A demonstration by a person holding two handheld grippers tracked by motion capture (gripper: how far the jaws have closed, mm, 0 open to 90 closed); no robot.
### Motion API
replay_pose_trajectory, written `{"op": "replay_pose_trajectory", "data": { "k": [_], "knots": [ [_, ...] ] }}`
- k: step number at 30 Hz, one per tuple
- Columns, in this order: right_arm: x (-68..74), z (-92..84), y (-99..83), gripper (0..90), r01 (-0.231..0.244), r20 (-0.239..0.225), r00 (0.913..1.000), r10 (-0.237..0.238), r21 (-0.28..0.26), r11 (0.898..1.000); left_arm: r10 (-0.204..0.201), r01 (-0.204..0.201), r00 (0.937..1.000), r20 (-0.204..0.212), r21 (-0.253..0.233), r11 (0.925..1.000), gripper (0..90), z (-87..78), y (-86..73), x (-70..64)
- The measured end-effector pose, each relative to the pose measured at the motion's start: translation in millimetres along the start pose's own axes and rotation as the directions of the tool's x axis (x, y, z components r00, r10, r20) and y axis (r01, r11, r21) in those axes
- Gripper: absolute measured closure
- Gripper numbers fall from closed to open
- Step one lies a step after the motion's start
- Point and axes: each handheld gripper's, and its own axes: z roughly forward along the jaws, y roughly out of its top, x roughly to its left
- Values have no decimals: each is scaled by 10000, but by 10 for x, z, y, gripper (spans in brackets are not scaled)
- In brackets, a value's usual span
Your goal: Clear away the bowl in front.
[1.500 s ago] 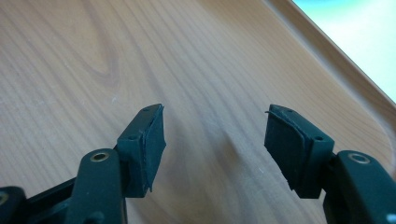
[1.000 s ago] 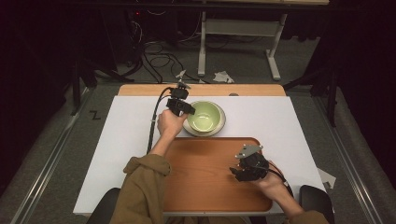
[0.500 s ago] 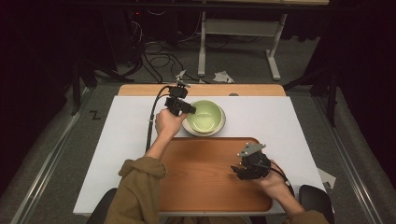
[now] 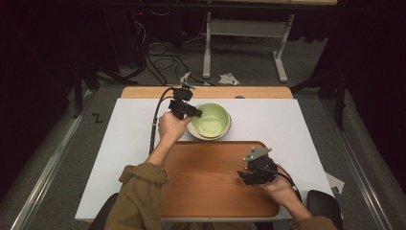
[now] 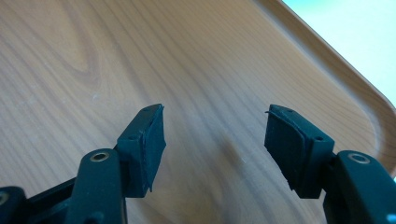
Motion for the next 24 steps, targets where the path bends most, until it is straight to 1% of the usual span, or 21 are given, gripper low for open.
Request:
{"op": "replay_pose_trajectory", "data": {
  "k": [4,5,6,7,8,9,10,12,13,14,16,17,19,20,21,22,23,24],
  "knots": [
    [-13,-15,3,382,16,-19,10000,-16,33,10000,225,-225,9997,51,-68,9997,825,-43,-14,-57],
    [-13,-14,3,382,21,-43,10000,-21,47,10000,225,-225,9997,51,-68,9997,824,-43,-14,-57],
    [-9,-8,3,382,70,9,10000,-70,-32,10000,415,-415,9991,-11,-169,9990,825,-86,-26,-91],
    [-2,-8,3,382,0,29,10000,0,-43,10000,427,-427,9991,26,-252,9988,824,-97,-33,-101],
    [-2,-8,3,382,0,29,10000,0,-43,10000,427,-427,9991,26,-252,9988,824,-97,-33,-101],
    [0,-9,7,382,34,21,10000,-34,-41,10000,503,-499,9987,102,-361,9981,825,-131,-49,-124],
    [2,-4,6,382,25,64,10000,-24,-86,10000,592,-588,9982,118,-328,9977,825,-151,-52,-136],
    [8,-3,8,382,94,46,9999,-94,4,10000,708,-703,9974,100,-403,9967,825,-173,-63,-160],
    [14,2,5,382,95,65,9999,-94,-73,9999,755,-751,9971,107,-371,9965,825,-187,-66,-171],
    [14,0,6,382,127,58,9999,-126,-79,9999,739,-733,9972,136,-412,9965,825,-195,-71,-184],
    [7,-5,7,382,93,20,10000,-93,-4,10000,862,-854,9961,186,-417,9955,825,-218,-81,-203],
    [7,-8,9,383,74,28,10000,-74,34,10000,862,-852,9960,243,-394,9956,825,-231,-87,-215],
    [6,-9,13,383,114,16,9999,-114,8,9999,967,-952,9947,356,-420,9946,825,-257,-104,-231],
    [15,-7,14,383,33,3,10000,-33,20,10000,1008,-991,9942,363,-449,9941,825,-271,-114,-241],
    [20,0,12,383,43,83,10000,-42,-43,10000,986,-966,9943,412,-495,9941,825,-281,-122,-252],
    [22,4,12,382,44,61,10000,-44,-35,10000,1013,-991,9939,443,-502,9938,825,-295,-129,-260],
    [20,5,12,382,78,37,10000,-78,31,10000,1083,-1060,9930,464,-498,9931,825,-310,-137,-263],
    [15,5,9,382,90,24,10000,-91,86,9999,1070,-1043,9929,517,-519,9932,825,-321,-146,-269]
  ]
}}
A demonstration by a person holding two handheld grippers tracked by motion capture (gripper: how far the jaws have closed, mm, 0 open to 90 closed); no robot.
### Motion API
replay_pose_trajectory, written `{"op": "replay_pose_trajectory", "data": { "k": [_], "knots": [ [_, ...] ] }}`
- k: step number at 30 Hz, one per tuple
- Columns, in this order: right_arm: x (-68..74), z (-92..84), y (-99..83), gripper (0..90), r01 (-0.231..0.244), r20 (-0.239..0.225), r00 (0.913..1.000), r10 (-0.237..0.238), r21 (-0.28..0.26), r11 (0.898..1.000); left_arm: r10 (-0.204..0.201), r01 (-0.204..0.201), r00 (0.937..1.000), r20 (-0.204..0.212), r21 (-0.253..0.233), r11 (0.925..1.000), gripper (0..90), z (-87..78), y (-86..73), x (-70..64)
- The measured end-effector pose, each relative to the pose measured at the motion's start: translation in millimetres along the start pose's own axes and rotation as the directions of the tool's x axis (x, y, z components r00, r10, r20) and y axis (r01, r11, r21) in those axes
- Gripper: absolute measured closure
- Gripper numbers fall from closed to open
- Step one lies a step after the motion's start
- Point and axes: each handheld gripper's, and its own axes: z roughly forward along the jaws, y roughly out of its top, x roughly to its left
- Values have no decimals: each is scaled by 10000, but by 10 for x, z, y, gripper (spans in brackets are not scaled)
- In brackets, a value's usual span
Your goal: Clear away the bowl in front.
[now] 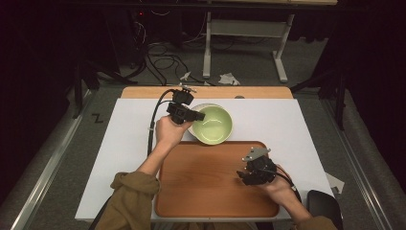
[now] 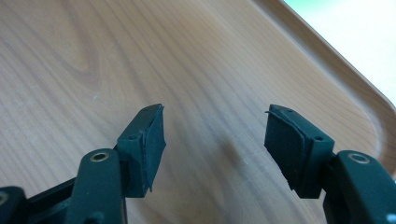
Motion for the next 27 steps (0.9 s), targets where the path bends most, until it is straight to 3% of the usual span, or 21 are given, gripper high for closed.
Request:
{"op": "replay_pose_trajectory", "data": {
  "k": [27],
  "knots": [
    [-21,-18,-9,383,-125,61,9999,126,-160,9998,620,-607,9951,766,-184,9980,825,-257,-241,-238]
  ]
}}
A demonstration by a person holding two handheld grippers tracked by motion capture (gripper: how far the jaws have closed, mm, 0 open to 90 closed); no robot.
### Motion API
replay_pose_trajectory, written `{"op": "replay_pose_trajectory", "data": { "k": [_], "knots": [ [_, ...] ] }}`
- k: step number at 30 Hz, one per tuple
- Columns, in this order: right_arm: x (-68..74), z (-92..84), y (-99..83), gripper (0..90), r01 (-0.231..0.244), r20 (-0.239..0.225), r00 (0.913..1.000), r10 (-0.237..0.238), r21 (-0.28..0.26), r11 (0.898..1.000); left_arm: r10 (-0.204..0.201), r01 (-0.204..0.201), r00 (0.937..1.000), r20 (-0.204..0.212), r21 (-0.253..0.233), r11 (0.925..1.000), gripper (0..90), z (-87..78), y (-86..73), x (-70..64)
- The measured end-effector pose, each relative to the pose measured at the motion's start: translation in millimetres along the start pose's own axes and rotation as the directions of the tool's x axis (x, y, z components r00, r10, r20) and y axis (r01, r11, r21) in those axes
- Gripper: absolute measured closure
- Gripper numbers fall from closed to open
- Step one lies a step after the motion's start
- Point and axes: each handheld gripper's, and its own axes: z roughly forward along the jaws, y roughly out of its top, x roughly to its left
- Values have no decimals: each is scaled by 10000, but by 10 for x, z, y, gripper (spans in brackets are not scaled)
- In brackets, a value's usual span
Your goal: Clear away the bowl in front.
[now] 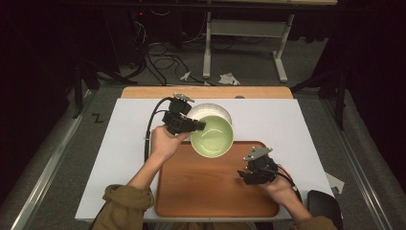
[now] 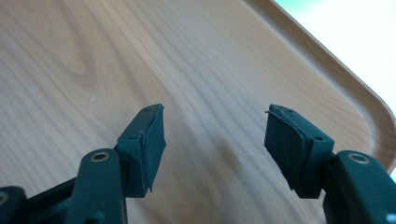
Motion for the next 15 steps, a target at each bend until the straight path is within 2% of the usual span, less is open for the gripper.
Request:
{"op": "replay_pose_trajectory", "data": {
  "k": [9,15],
  "knots": [
    [12,13,4,383,136,-2,9999,-136,113,9998,71,-71,9997,244,-14,10000,824,-53,-72,-64],
    [5,2,0,384,-5,41,10000,5,3,10000,123,-126,9991,406,91,9999,824,-56,-100,-101]
  ]
}}
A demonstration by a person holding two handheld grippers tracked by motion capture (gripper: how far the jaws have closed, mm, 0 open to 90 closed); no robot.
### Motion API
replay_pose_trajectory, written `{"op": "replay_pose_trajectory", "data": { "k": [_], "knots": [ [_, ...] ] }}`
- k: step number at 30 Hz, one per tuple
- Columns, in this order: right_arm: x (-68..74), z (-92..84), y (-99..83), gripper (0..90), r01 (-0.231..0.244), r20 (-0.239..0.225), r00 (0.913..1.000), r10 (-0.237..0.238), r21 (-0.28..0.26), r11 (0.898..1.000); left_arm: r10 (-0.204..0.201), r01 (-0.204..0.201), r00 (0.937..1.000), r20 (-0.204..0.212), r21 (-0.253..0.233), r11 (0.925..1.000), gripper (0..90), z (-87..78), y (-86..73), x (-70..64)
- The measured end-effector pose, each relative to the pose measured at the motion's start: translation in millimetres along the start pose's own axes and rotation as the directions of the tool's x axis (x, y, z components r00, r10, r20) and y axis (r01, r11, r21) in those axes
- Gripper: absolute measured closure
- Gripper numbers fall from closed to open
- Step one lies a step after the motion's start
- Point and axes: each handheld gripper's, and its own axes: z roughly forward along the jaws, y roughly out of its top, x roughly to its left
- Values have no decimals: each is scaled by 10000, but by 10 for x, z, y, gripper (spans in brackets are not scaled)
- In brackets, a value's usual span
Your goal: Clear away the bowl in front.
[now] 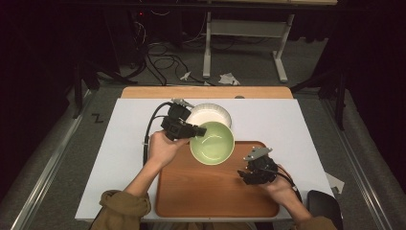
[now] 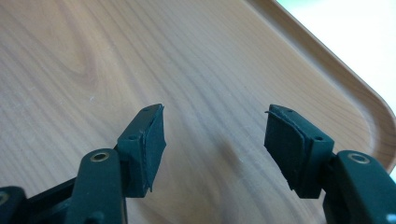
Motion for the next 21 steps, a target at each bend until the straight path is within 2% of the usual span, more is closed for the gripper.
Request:
{"op": "replay_pose_trajectory", "data": {
  "k": [6,12,21],
  "knots": [
    [0,14,8,383,39,-47,10000,-38,89,10000,-30,29,9997,232,26,10000,824,-3,-88,-28],
    [-4,4,5,384,79,-19,10000,-79,-55,10000,27,-30,9996,282,87,10000,823,0,-145,-50],
    [-9,4,7,383,-5,-79,10000,5,49,10000,-59,49,9992,389,257,9997,823,39,-236,-58]
  ]
}}
